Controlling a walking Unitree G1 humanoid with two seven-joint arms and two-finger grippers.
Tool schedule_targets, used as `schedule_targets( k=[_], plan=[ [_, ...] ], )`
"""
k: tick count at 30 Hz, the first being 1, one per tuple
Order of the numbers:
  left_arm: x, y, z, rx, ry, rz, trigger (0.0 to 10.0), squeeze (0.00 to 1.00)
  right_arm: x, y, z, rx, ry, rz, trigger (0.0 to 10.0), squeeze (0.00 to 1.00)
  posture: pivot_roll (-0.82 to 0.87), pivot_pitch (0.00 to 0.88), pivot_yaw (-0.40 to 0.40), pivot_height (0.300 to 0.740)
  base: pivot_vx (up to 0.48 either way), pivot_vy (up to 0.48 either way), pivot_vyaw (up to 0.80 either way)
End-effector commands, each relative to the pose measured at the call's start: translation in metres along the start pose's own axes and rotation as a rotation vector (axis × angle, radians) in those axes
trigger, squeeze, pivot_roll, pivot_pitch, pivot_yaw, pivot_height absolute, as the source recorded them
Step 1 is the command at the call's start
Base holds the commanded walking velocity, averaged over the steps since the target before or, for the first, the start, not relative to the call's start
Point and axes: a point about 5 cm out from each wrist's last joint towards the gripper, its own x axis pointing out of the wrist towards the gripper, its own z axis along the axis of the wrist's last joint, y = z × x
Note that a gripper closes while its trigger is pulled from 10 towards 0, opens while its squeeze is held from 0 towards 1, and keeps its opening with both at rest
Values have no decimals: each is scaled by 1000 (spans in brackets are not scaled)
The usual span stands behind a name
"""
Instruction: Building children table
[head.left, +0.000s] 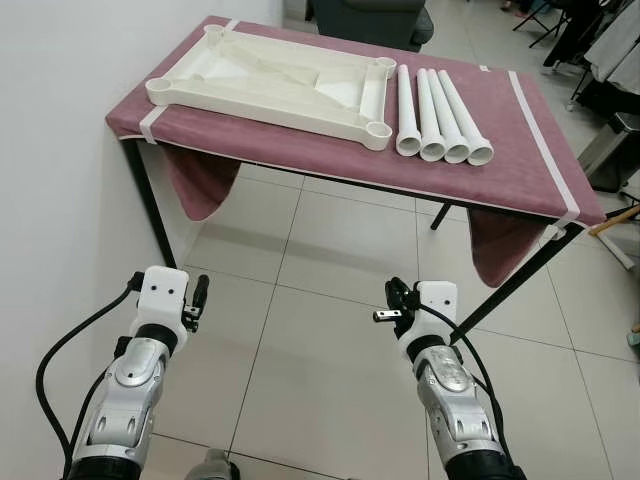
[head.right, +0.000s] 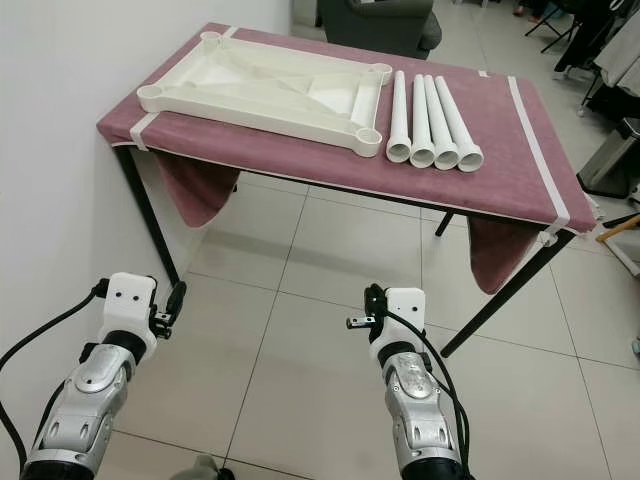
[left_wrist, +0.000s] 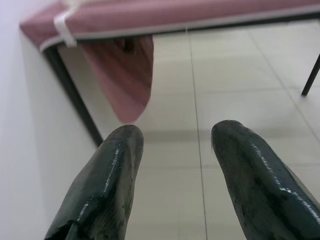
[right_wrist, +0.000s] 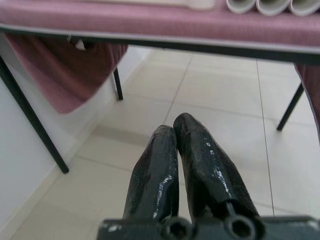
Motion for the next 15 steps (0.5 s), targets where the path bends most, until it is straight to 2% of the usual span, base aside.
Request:
schedule_targets(
  k=[1,2,3,4,6,15],
  plan=[
    [1,0,3,1,-3,54,10000,0,1,-1,1,0,1,-5,10000,0,107,48,-35,740,0,0,0],
    [2,-1,5,-3,-8,57,10000,0,1,-1,1,1,1,-5,10000,0,107,48,-35,740,0,0,0],
    [3,-2,6,-19,-12,44,10000,0,1,-1,1,1,0,-5,10000,463,108,48,-37,740,0,0,0],
    [3,-2,6,-30,-15,35,10000,1000,1,0,1,27,-6,10,10000,1000,109,48,-37,740,0,0,0],
    [3,-2,7,-39,-18,28,10000,1000,0,1,1,65,-13,33,10000,1000,107,48,-36,740,0,0,0],
    [3,-1,7,-33,-14,36,10000,1000,0,1,2,68,-10,32,10000,1000,107,44,-33,740,0,0,0]
  ],
)
